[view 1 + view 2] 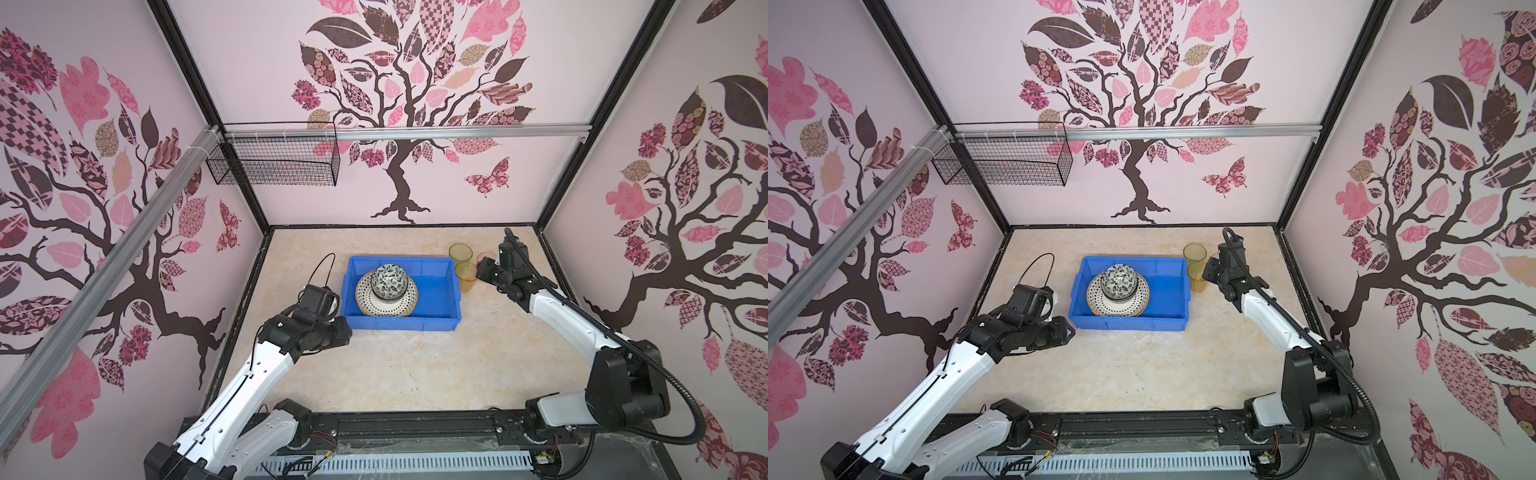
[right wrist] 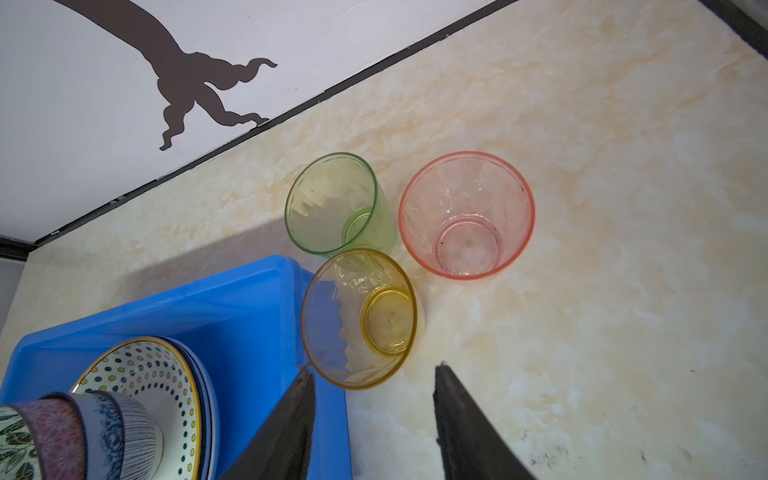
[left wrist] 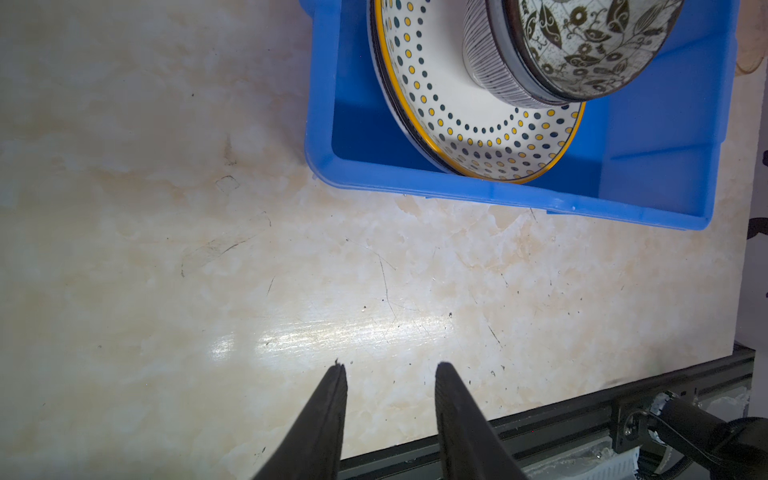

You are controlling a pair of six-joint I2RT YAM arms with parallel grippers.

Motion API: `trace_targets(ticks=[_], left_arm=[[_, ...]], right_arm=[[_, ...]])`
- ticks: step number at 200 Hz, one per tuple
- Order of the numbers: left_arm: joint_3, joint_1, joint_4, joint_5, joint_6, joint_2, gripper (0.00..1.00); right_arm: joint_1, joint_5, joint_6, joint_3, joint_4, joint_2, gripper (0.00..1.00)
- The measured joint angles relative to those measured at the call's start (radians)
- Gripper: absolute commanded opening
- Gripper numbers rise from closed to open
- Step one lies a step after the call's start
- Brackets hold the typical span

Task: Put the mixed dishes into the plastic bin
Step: 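Move the right gripper to the yellow plastic cup beside the bin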

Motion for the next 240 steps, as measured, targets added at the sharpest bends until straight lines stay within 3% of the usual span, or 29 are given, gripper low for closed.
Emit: trace_targets(ticks=[240], left_arm=[[0.019,0.0,0.002,0.003,-0.005,0.086,0.41]], right_arm=[[-0.022,-0.03,0.011,0.0,0.039,0.196,0.38]])
